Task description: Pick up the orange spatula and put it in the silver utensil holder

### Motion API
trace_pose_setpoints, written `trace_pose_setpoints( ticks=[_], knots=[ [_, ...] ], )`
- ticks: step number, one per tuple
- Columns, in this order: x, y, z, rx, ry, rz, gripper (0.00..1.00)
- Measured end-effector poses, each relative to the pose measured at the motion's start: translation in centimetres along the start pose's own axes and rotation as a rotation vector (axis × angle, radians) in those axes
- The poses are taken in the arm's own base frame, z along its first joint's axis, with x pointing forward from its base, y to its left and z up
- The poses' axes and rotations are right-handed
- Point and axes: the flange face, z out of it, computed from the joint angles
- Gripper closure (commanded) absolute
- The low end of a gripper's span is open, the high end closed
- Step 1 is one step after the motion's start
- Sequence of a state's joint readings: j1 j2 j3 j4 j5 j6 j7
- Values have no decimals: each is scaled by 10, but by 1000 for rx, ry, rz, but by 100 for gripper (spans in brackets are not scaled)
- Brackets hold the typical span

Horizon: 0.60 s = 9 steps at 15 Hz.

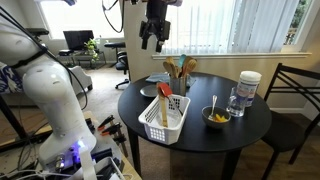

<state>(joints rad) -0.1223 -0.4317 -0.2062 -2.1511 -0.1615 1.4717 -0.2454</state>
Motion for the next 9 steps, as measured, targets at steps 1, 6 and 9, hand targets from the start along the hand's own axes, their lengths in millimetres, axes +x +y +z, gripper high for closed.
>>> trace_pose_setpoints(
  ticks=[1,6,9],
  knots=[
    [5,-12,1,-18,12,4,0],
    [39,-56,23,-87,165,36,0],
    [53,-69,47,-99,237,34,0]
  ],
)
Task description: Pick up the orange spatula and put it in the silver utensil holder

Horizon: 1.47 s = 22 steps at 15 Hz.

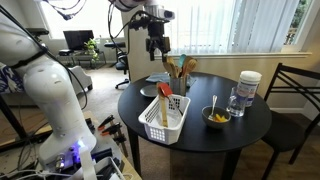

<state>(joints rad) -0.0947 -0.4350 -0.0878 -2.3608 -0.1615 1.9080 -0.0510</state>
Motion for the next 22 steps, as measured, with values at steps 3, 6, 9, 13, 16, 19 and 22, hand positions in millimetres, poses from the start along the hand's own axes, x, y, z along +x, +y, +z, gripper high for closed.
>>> trace_pose_setpoints(
  ticks=[3,6,9,13,16,19,22],
  knots=[
    [2,-11,34,2,35,-13,0],
    [2,-19,67,7,45,-26,0],
    [2,-23,90,11,43,-34,0],
    [2,-26,99,18,21,-36,0],
    [2,-26,99,18,21,-36,0],
    [3,-26,99,18,23,-34,0],
    [9,-38,102,5,43,23,0]
  ],
)
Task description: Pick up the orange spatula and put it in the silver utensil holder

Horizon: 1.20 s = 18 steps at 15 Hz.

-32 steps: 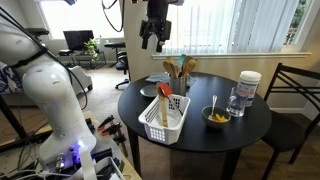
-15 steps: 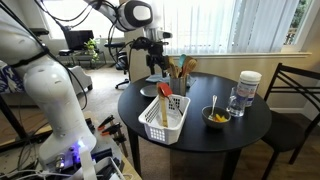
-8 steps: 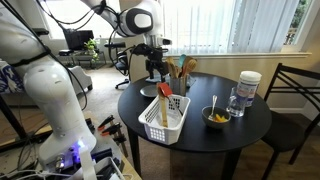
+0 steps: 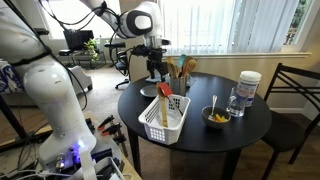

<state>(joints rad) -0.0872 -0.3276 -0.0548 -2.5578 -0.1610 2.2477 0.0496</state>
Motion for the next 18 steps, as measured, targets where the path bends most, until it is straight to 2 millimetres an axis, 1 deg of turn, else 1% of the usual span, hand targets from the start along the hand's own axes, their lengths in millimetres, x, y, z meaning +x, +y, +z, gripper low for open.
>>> trace_pose_setpoints(
  ticks=[5,8,13,18],
  knots=[
    [19,-44,18,-43,62,68,0],
    [30,-60,28,-88,86,79,0],
    [51,-60,36,-154,104,88,0],
    [62,-53,41,-183,109,87,0]
  ],
)
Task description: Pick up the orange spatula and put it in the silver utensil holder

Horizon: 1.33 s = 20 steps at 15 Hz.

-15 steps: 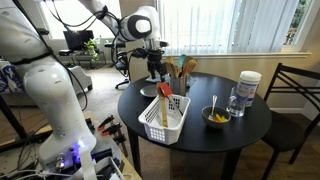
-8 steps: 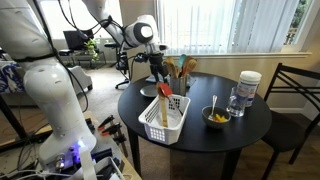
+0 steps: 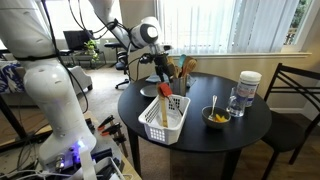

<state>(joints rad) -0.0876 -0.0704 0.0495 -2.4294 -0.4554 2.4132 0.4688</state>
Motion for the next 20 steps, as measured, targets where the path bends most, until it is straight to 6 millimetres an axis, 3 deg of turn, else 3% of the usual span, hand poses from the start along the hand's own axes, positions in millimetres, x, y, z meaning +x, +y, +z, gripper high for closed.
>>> trace_pose_setpoints(
  ticks=[20],
  knots=[
    [-2,4,13,-35,-54,-12,0]
  ],
)
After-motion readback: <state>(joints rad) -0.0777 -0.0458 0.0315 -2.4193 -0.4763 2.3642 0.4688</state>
